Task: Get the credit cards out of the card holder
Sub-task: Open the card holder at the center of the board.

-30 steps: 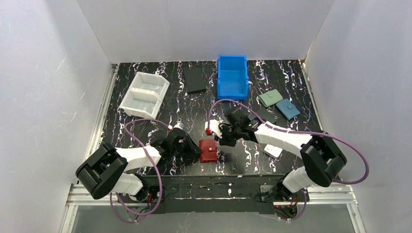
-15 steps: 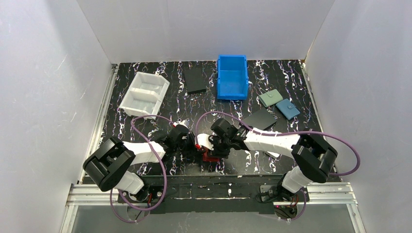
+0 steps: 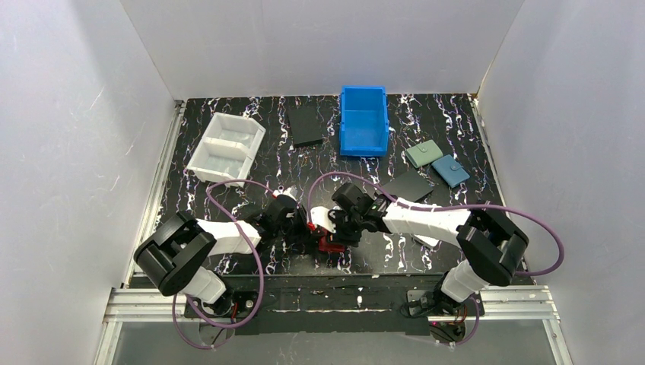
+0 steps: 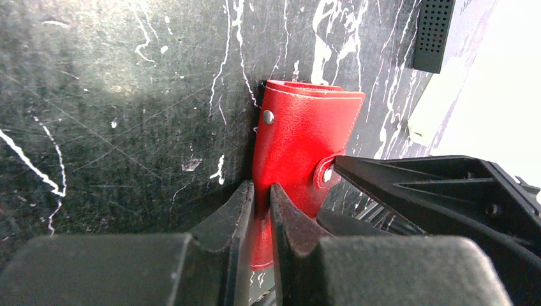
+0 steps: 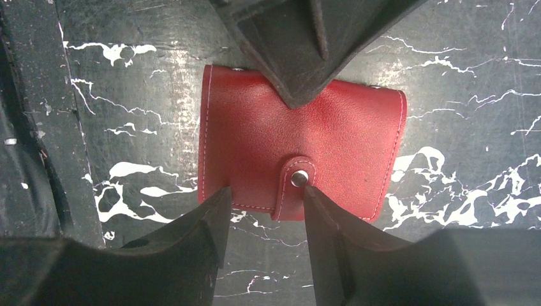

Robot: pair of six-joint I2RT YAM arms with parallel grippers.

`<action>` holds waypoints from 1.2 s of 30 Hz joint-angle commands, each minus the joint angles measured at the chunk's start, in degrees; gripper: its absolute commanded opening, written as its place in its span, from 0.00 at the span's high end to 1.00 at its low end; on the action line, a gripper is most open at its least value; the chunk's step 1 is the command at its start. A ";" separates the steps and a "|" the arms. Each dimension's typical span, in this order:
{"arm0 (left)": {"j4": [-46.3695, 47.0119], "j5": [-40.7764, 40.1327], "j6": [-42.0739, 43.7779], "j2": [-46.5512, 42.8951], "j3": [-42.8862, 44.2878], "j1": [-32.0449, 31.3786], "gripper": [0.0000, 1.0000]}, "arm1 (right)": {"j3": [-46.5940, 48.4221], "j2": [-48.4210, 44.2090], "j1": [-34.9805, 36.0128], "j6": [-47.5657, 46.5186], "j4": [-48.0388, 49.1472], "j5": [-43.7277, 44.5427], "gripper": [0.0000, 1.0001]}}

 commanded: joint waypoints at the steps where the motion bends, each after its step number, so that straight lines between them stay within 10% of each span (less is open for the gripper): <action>1: -1.84 2.04 0.24 2.47 0.25 -1.91 0.96 | 2.04 -1.32 -2.30 -0.79 1.62 -5.86 0.46; 36: -0.27 3.52 -0.17 4.33 1.19 -3.56 0.97 | 2.52 -0.62 -5.49 -0.33 1.01 -9.30 0.45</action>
